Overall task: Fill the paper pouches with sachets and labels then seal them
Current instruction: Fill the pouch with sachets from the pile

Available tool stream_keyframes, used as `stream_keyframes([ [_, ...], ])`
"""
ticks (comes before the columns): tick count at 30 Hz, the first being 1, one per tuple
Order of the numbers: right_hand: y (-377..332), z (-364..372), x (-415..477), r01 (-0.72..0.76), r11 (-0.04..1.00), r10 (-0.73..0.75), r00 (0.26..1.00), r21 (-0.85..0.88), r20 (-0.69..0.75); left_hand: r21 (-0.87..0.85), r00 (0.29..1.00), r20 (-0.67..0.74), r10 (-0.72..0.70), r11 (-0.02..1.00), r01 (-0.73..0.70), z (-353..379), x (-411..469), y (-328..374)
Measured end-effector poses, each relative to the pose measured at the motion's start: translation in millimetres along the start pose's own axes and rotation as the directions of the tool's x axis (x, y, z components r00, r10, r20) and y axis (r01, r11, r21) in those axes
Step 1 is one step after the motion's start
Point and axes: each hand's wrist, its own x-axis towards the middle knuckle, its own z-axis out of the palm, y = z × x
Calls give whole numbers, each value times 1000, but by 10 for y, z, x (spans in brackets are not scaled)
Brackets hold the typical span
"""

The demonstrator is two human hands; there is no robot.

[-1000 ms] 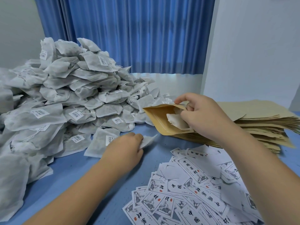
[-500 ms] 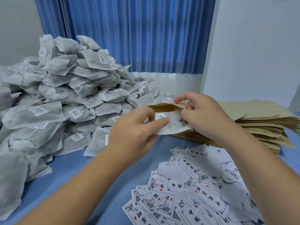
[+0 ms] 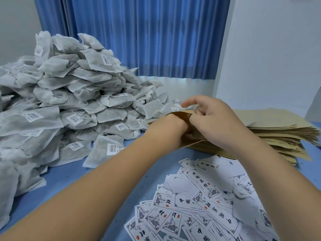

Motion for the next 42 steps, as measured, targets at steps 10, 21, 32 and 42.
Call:
stream_keyframes([
  [10,27,-15,2,-1,999,0,1000,-41,-23,-494,971,228,-75,850,182,-73,82,109],
  [21,249,-164,73,-82,981,57,989,-177,-140,-432,991,-106,79,894,-118,48,-586,107],
  [32,299,-186,86,-70,974,44,991,-216,-123,-269,899,265,349,922,-278,333,-659,306],
  [42,342,-233,95,-92,978,69,990,-185,-126,-101,951,3,310,946,-308,223,-668,264],
])
